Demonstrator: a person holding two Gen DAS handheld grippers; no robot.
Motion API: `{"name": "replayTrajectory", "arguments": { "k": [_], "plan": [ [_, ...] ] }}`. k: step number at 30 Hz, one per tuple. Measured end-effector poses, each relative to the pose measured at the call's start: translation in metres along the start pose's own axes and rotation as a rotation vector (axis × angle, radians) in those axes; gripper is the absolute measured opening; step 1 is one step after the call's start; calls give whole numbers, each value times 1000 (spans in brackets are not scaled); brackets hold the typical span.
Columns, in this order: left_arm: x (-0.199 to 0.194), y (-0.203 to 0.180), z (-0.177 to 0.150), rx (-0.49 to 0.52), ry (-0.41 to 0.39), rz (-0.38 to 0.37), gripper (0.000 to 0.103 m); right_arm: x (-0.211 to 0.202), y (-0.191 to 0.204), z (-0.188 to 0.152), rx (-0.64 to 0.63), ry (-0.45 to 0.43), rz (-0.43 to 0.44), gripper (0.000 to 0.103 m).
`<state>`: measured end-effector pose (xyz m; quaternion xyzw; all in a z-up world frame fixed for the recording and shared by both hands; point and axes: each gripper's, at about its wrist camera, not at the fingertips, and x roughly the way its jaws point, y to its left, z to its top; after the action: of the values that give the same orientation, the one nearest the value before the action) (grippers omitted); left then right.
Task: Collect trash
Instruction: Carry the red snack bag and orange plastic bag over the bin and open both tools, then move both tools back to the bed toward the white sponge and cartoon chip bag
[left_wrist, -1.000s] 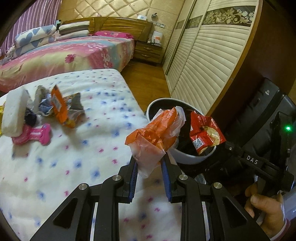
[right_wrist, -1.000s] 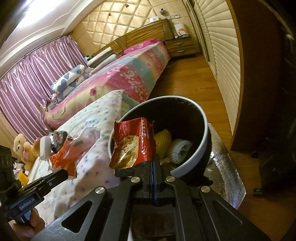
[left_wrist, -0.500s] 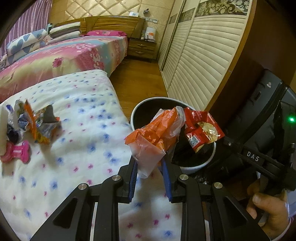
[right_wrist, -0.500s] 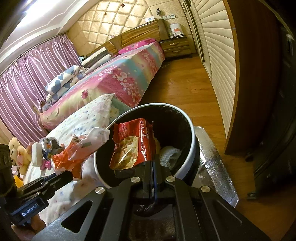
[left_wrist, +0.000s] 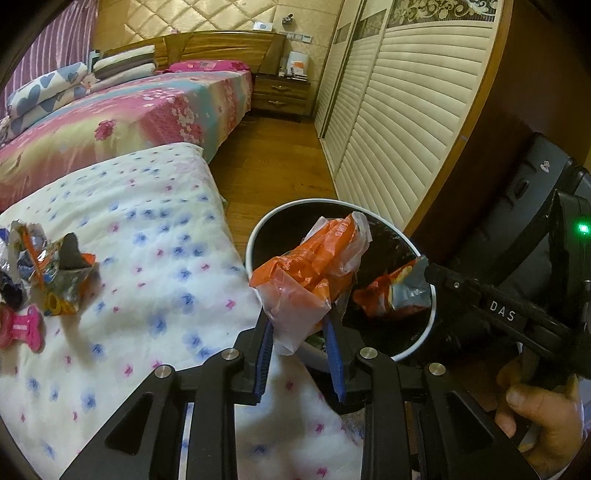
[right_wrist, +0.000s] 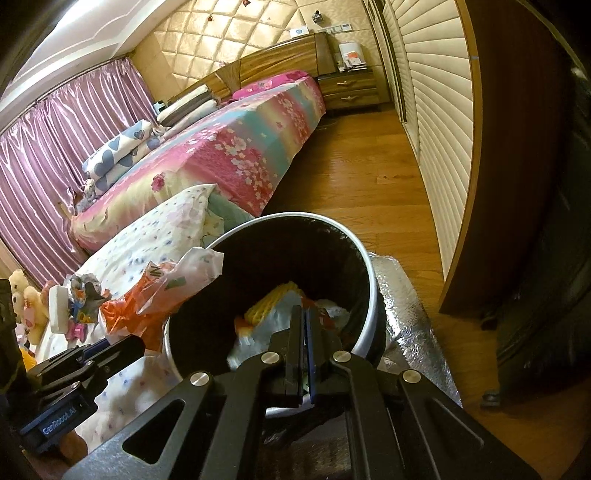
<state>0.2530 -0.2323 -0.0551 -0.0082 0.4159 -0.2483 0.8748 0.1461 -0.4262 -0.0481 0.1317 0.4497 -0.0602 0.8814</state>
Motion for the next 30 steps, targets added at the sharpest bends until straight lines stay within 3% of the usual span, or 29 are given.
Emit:
{"name": "replayTrajectory", "arguments": {
  "k": [3,6,10,12,14,19,25,30],
  "plan": [
    [1,-5,3,11,-2,-1,31,1,-1,4,4,0,-5,5],
    [-3,-5,4,14,-16,7,50,0,-1,5,3,-5,-7,6],
    [-9,0,-1,7,-21,13,51,-4,-2,4,19,-15,-1,10],
    [-13,6,-7,-8,-18,18,53,-6,-2,2,36,-23,10,25],
    [-18,12,-13,-23,-15,25,54,-10,1,1,37,-38,22,50],
    [-35,30,-28,-64,-14,45,55,-18,18,-3,25,-61,63,74],
    [-66,59,-48,-136,-43,95,59,-20,49,-14,-10,-53,128,86],
    [-90,86,-64,-196,-65,140,59,-13,71,-27,-18,-22,183,87]
  ]
}}
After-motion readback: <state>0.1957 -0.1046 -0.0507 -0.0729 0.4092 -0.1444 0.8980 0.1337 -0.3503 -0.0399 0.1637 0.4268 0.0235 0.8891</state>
